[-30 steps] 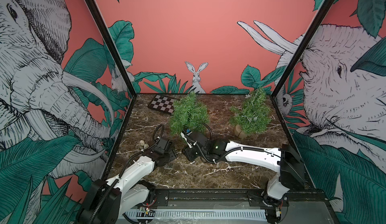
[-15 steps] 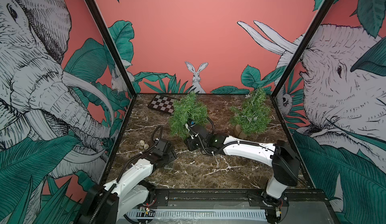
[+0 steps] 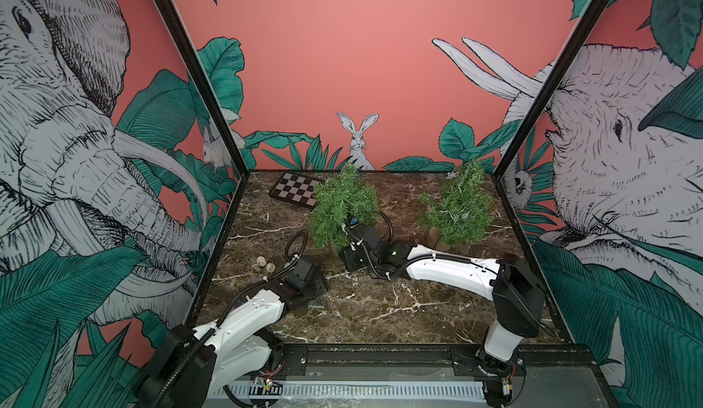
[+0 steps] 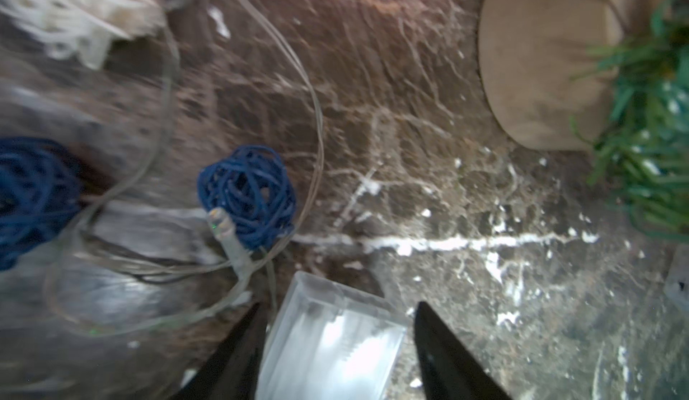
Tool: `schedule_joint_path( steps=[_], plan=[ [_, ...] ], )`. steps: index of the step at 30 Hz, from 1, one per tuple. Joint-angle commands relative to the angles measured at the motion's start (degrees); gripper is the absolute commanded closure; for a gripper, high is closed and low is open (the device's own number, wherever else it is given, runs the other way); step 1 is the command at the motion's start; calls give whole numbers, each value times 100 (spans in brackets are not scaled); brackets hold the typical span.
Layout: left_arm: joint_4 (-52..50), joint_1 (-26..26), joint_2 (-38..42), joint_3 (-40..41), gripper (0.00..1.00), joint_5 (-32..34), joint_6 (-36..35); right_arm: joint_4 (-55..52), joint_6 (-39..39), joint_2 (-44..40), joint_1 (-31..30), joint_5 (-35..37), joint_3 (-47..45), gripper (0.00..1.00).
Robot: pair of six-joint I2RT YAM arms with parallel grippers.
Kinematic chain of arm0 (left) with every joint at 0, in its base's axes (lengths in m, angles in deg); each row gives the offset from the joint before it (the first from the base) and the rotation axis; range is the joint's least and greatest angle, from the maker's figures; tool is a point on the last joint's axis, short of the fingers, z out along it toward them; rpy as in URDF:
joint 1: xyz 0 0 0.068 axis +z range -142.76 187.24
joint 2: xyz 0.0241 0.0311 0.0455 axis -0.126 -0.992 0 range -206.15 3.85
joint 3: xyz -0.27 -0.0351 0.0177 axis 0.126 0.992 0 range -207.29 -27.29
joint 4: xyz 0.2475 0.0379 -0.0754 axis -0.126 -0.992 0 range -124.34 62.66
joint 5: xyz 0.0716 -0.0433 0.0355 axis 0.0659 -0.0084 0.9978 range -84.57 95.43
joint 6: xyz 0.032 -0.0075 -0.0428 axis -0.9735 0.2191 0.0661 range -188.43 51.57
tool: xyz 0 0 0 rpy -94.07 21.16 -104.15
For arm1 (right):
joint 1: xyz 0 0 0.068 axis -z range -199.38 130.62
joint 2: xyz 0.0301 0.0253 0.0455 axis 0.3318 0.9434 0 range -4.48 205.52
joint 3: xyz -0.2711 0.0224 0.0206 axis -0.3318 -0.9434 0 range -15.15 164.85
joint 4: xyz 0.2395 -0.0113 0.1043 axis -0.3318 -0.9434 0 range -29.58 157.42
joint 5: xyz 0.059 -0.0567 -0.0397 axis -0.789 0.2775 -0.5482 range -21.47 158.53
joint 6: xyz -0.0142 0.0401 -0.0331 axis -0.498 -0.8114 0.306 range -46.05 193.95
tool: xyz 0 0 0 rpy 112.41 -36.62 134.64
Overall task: Wrap string light around the christmas tree
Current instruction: Pick up the light string from the center of the board.
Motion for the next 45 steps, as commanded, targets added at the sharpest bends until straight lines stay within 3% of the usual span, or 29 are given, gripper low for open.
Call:
schedule_joint_path(
  steps=[1,6,10,13,19,25,28,34,39,45],
  plan=[
    [-467,-281,-242,287,50,-264,422,-191,-106,-253,-95,-25,15,54],
    [-600,-597,6,-158,55,-370,595,-875,-176,-531,-292,-170,-26,53],
    [-1054,-675,234,-693,46,-528,489,-1678,-318,-987,-436,-216,-217,52],
    [-1970,-620,709,-1226,38,-175,-67,-2142,-520,-1203,-610,-317,-382,52],
    [-3398,694,1277,-1750,33,145,-1127,-2208,-586,-1014,-987,-204,-296,50],
    [-4129,1049,1744,-1565,22,1084,-756,-1990,-193,-506,-1000,-143,360,50],
    [-3757,1437,1719,-1263,20,892,-845,-1914,-1,-297,-997,-220,579,50],
    [-2509,2320,1276,-795,28,169,-1259,-1572,32,-325,-997,-400,361,50],
    [-1704,2525,676,-726,39,46,-1334,-1469,62,-525,-997,-216,-1,50],
    [-813,2540,-244,-425,60,-504,-1077,-1430,167,-556,-998,-112,-67,50]
  ],
)
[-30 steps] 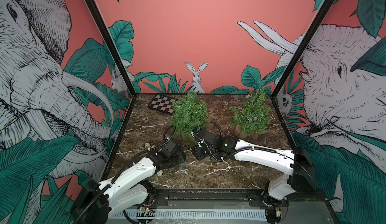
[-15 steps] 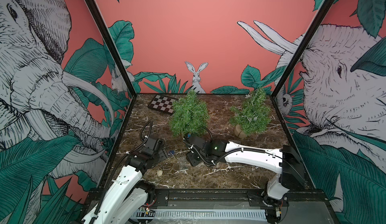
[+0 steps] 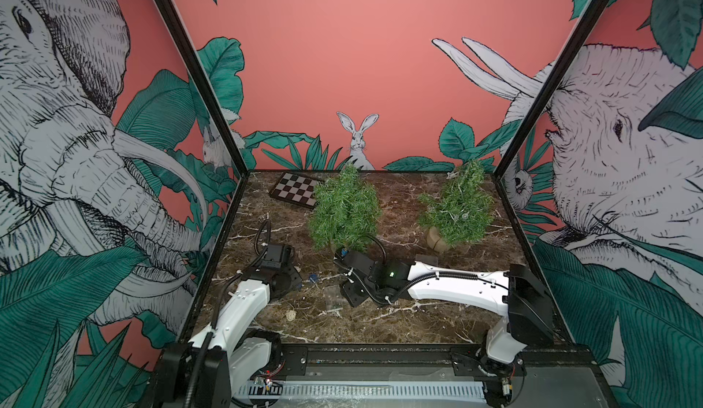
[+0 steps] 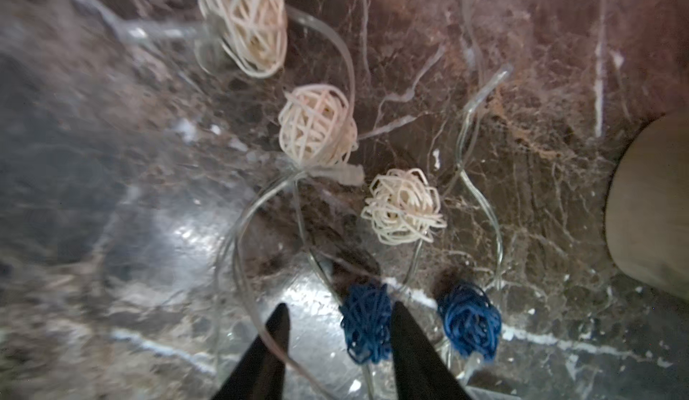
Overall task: Wrap string light around the christmas tree
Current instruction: Pick up the light string from the center of the board.
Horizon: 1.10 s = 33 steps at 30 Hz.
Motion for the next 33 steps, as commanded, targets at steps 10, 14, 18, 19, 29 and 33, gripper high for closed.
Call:
schedule_joint_path(
  steps=[10,14,18,19,29,33],
  plan=[
    [-724,68,703,-1199,100,439,-814,52,327,-8,-9,-49,222,50],
    [-1323,66,822,-2218,100,260,-1437,111,396,45,-7,-60,227,50],
    [-1296,57,930,-2766,100,-377,-1826,222,571,39,-7,-81,454,50],
    [-1215,53,944,-2875,100,-597,-1898,244,637,18,-12,-85,487,50],
    [-1175,8,827,-3840,100,-2281,-2429,720,1518,-328,86,-141,799,46],
    [-1781,7,668,-4534,100,-2573,-2700,1271,1710,-337,327,-254,845,45]
  ],
)
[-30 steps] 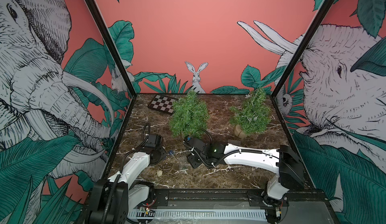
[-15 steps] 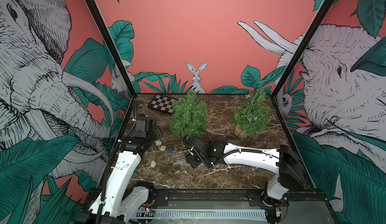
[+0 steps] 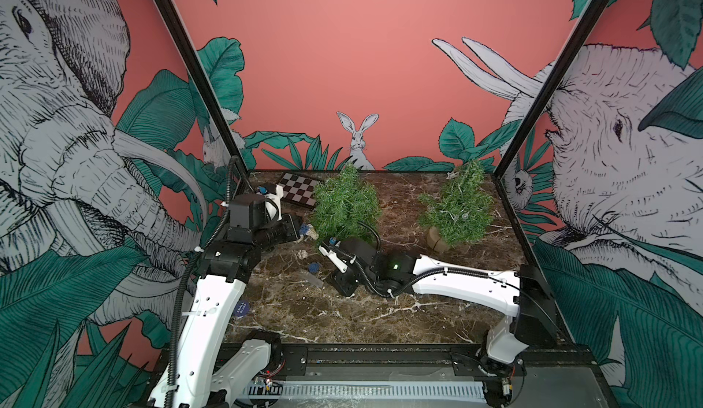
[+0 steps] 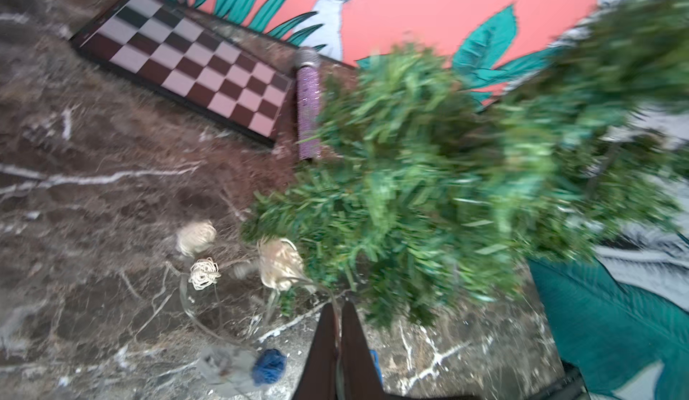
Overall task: Wrap string light around the christmas tree
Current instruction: Pick up the light string from the center of the board.
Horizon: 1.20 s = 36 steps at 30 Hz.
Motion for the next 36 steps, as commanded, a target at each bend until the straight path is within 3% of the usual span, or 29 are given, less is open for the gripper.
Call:
schedule_joint_path(
  steps=[1,4,11,16,22,24,28,36],
  plan=[
    [-640,-26,-100,-658,100,-575,-463,738,362,-121,204,-66,238,46],
    [-1186,-24,-287,-1199,100,-784,-634,1319,605,32,219,66,235,47],
    [-1940,-24,-417,-2209,100,-1282,-952,3867,932,171,216,381,-698,48],
    [-2034,-13,-307,-2408,100,-847,-1058,4268,1141,93,218,528,-819,49],
    [-2081,-17,-278,-2502,100,-490,-1199,4163,1162,-244,220,-166,-976,52],
    [-2049,-11,-249,-2524,100,-483,-1191,4112,1150,-287,220,-96,-1095,51],
    [-2063,-13,-193,-2677,100,-204,-1271,4163,1208,-692,220,319,-1485,46],
    [-2095,-17,-11,-2806,100,210,-1379,4037,1150,-694,202,766,-1745,33]
  ],
)
